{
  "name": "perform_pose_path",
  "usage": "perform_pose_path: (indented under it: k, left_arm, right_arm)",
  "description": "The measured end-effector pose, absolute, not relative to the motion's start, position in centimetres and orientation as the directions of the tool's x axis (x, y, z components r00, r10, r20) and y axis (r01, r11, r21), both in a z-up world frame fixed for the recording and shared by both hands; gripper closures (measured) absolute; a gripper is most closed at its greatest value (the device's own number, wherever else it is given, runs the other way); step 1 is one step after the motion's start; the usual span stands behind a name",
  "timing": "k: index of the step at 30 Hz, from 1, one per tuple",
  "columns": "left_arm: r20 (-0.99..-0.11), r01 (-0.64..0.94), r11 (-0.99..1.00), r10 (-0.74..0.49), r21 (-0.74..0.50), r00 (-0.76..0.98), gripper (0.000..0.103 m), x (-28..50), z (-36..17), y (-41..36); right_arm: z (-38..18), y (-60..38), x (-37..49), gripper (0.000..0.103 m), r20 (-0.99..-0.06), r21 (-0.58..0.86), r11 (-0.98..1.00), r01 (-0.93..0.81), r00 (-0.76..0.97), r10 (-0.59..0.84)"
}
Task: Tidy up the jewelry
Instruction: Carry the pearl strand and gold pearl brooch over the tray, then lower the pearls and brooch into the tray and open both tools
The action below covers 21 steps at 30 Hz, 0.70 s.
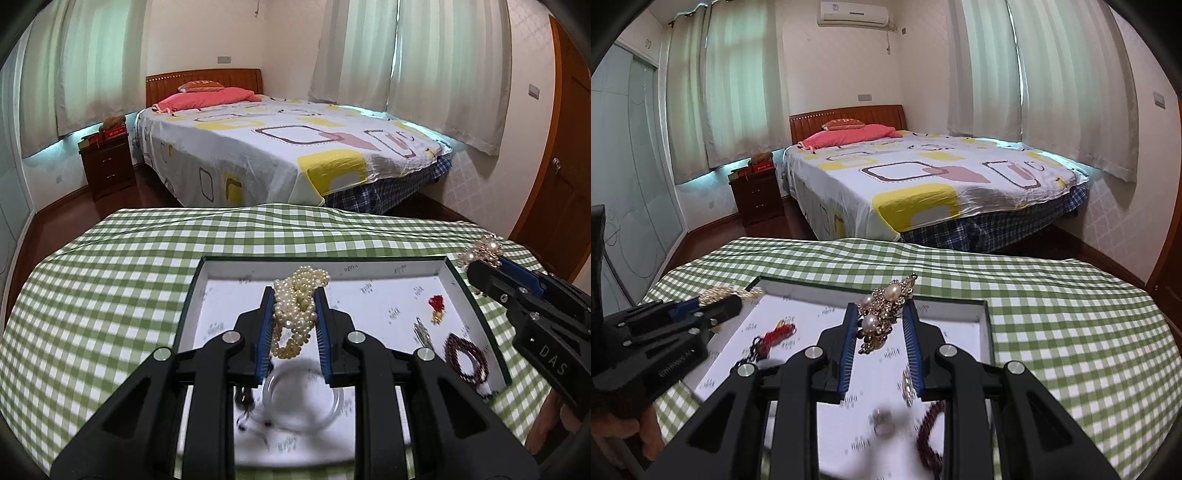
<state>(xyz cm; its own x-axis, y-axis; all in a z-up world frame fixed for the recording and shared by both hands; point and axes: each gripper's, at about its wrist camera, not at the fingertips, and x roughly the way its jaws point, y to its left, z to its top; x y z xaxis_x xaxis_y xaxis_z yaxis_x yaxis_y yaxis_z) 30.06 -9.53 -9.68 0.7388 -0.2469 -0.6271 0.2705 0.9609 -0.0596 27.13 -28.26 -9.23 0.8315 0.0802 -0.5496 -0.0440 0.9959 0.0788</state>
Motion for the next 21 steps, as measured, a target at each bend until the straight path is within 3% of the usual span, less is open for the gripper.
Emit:
perform_pose_path:
  k: [21]
  left_arm:
    - [-0.814, 0.253, 0.967, -0.150, -0.004, 0.562, 0.082, 39.4, -15.7, -12.6]
  right_arm:
    - [-14.3, -28.7, 35.6, 0.077, -0.739, 0.092, 0.995, -0.029, 0.668, 0.088]
